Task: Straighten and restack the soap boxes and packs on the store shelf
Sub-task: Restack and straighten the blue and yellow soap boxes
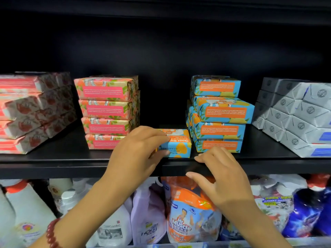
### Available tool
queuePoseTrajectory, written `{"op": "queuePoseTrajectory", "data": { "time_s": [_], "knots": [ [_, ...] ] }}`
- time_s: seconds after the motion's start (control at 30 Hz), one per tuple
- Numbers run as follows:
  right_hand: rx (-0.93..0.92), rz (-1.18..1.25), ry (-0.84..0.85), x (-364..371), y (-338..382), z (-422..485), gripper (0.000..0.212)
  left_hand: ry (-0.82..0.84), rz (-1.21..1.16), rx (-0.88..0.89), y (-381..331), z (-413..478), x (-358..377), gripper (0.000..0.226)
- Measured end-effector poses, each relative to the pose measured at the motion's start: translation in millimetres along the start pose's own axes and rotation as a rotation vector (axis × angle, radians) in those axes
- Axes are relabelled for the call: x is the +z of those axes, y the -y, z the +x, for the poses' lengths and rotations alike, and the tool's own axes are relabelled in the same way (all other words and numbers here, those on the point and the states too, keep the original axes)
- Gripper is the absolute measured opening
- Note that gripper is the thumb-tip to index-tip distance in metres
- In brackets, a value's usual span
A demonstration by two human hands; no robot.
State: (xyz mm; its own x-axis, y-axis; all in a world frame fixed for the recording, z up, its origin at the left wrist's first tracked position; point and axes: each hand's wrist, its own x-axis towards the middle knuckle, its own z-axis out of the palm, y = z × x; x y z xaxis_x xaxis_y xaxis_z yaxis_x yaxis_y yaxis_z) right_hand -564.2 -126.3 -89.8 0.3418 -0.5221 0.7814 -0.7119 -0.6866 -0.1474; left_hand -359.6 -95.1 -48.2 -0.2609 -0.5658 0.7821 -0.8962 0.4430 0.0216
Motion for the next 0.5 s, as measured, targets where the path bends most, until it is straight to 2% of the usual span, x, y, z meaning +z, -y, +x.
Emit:
{"op": "queuePoseTrajectory", "data": {
  "time_s": [0.27, 0.5],
  "knots": [
    [0.019, -0.008, 0.052, -4.3, 0.2, 5.0, 0.032, 0.176, 0.161, -0.13, 4.6, 25.9, 8.1, 0.01],
    [0.012, -0.003, 0.071, -6.1, 3.7, 4.0, 0.027, 0.282, 0.268, -0.275, 11.7, 39.9, 24.2, 0.033]
  ]
}}
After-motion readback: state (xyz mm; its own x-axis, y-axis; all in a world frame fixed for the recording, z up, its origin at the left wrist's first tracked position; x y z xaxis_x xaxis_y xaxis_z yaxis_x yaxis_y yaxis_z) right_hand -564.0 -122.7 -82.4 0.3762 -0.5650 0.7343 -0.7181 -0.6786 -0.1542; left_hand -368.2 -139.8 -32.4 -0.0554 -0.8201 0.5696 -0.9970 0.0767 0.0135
